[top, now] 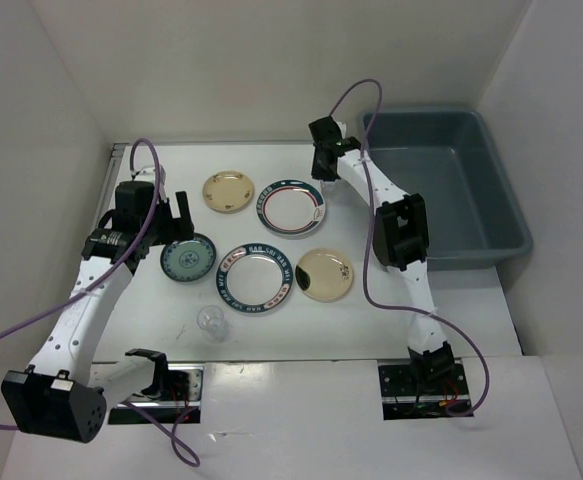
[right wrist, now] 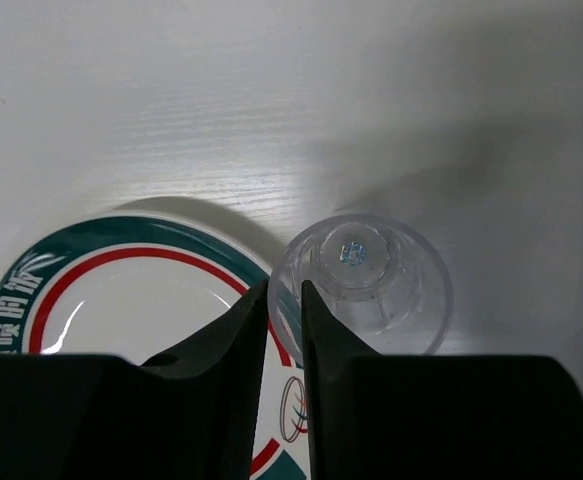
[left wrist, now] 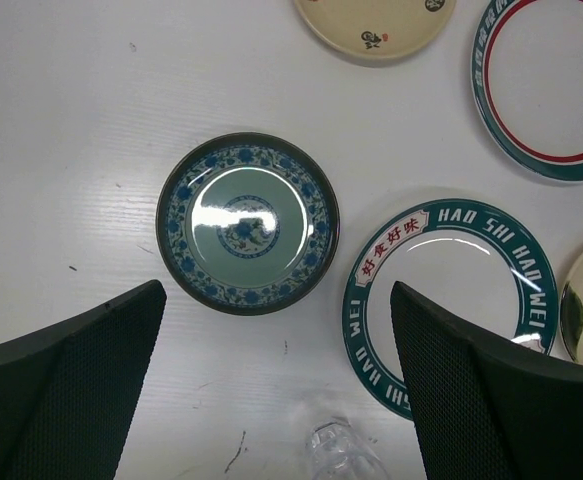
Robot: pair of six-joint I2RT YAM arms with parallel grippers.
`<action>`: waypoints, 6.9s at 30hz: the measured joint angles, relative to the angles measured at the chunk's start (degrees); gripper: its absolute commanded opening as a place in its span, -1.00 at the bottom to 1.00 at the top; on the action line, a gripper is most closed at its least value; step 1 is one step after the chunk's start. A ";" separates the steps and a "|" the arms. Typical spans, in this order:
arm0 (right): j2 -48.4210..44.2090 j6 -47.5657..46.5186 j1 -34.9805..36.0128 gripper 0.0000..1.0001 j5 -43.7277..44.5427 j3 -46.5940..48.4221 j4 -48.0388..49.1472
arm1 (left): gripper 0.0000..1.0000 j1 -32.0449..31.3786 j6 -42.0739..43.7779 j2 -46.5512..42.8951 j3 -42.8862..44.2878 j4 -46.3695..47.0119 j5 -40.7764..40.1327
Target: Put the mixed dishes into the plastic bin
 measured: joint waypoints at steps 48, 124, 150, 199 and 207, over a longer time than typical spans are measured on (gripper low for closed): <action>11.61 -2.10 -25.55 -0.98 -2.80 22.03 -7.28 | 1.00 0.00 -0.39 -2.82 -3.26 0.42 -0.15; -5.88 -0.15 5.27 -0.02 10.16 -7.08 0.70 | 0.21 0.44 -36.81 33.33 -9.42 53.44 17.62; -5.29 0.98 3.04 0.04 7.08 -3.76 -2.89 | 0.01 -5.64 -36.46 57.81 5.40 60.04 25.14; -25.97 0.31 -6.82 0.02 -45.13 -22.75 11.10 | -1.00 1.38 -50.73 37.99 0.98 58.86 35.82; -23.08 1.27 -5.07 -0.86 -48.06 -22.75 11.43 | -1.00 0.83 -52.65 37.99 0.96 60.43 36.59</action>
